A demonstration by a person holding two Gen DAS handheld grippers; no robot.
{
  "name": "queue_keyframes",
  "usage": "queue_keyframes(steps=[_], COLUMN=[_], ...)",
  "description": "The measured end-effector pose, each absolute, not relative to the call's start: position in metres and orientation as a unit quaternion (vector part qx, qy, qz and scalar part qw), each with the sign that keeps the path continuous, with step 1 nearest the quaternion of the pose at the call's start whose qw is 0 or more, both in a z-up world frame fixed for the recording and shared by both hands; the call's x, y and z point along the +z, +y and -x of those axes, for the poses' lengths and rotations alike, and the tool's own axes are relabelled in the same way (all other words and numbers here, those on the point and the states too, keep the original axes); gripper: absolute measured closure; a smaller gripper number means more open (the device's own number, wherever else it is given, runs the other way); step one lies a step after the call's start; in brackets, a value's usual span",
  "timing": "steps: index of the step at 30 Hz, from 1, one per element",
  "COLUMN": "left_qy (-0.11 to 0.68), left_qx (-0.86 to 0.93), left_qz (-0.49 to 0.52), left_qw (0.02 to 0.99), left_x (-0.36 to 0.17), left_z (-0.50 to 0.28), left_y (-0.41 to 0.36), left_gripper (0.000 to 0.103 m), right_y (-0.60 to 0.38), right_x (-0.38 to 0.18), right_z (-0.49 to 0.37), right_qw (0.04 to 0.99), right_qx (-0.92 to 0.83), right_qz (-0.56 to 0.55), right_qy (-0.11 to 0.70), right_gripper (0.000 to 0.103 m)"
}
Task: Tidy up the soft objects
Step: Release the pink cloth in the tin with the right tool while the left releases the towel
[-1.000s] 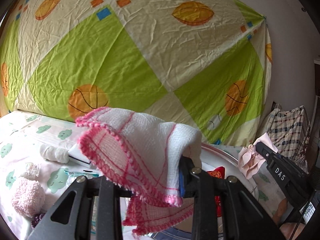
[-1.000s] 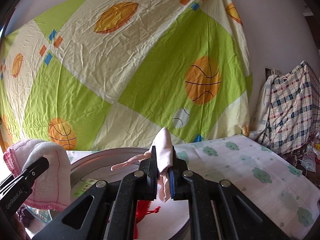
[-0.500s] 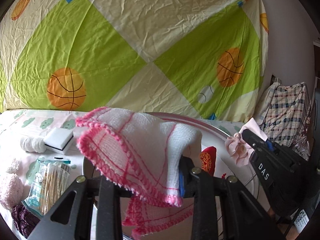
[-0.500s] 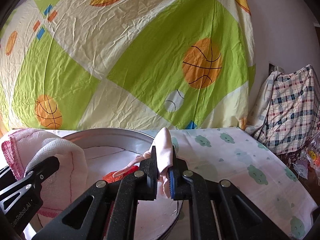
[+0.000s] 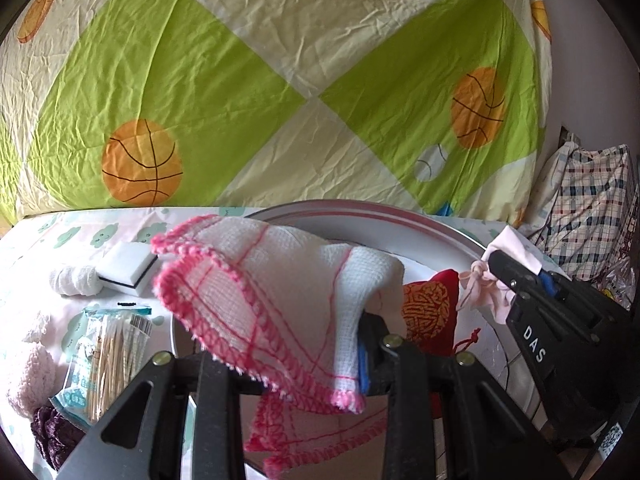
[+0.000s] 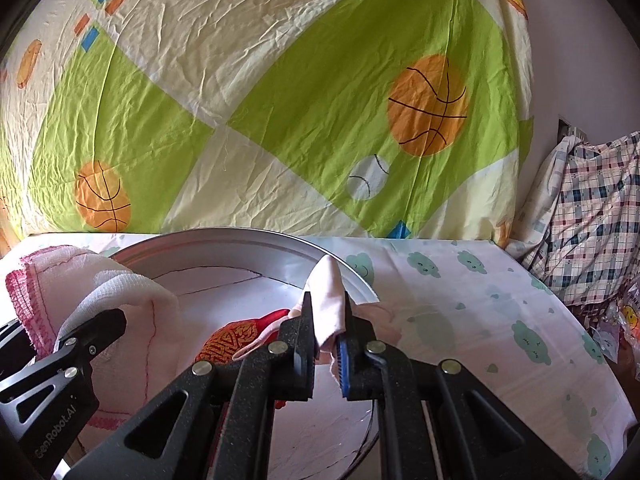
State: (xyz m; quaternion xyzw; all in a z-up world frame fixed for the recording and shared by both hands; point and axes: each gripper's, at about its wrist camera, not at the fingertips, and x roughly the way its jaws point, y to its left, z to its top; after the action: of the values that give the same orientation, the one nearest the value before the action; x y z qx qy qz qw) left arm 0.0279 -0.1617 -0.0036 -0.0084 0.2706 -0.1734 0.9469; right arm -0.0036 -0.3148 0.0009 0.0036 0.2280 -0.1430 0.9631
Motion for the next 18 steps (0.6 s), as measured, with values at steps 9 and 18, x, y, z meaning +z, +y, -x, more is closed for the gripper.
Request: queue_keyframes(steps=[9, 18], left_qy=[0.242, 0.197], left_qx=[-0.143, -0.116], left_qz=[0.017, 0.018], left_qw=[0.96, 0.973], left_x=[0.003, 0.012], left_z=[-0.018, -0.009], left_y=[-0.152, -0.141], left_gripper=[0.0, 0.0], right_y=[-0.316, -0.328], right_x=[0.013, 0.022], right_z=[0.025, 0.038], right_qw=[0.976, 0.975], right_qx=[-0.141, -0.175], right_qz=[-0.032, -0.07], right_qy=[0.162, 0.121], right_gripper=[0.026, 0.019])
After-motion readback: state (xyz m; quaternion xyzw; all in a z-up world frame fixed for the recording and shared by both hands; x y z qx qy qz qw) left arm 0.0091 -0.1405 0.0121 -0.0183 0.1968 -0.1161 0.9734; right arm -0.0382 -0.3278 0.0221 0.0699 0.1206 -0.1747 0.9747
